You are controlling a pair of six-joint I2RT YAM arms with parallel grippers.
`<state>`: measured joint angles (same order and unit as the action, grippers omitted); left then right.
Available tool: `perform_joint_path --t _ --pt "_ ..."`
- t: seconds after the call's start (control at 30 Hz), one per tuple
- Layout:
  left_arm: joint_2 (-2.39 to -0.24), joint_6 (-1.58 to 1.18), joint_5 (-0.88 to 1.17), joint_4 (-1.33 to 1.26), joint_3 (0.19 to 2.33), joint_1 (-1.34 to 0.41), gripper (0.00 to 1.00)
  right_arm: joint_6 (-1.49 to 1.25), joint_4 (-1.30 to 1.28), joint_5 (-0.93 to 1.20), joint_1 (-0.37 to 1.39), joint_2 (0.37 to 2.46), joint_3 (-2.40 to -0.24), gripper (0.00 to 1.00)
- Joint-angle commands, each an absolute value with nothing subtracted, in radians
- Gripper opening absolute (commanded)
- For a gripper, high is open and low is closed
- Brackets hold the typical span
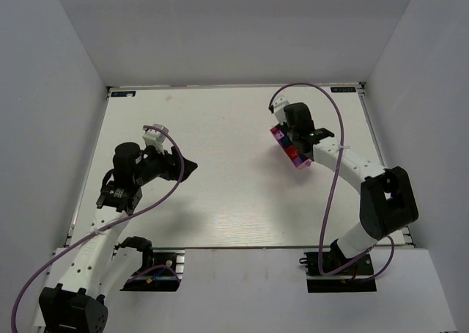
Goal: Build the wood block tower
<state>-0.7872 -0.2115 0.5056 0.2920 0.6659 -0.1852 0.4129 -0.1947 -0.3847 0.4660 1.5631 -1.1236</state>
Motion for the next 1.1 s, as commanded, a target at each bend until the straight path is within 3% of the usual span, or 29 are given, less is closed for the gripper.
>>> perform_joint_path --t 0.0,0.53,1.07 --pt "-0.792 -0.216 0.514 0.284 0.680 -0.187 0.88 0.527 -0.038 -0.528 0.517 1.543 -1.088 0.00" --pt "-0.782 -0.216 0.486 0.293 0.680 -0.187 0.88 0.846 0.481 -0.876 0.686 1.716 -0.942 0.00" --pt "-0.773 -0.207 0.477 0.302 0.689 -0.187 0.88 1.271 1.106 -1.008 0.768 1.928 -0.796 0.00"
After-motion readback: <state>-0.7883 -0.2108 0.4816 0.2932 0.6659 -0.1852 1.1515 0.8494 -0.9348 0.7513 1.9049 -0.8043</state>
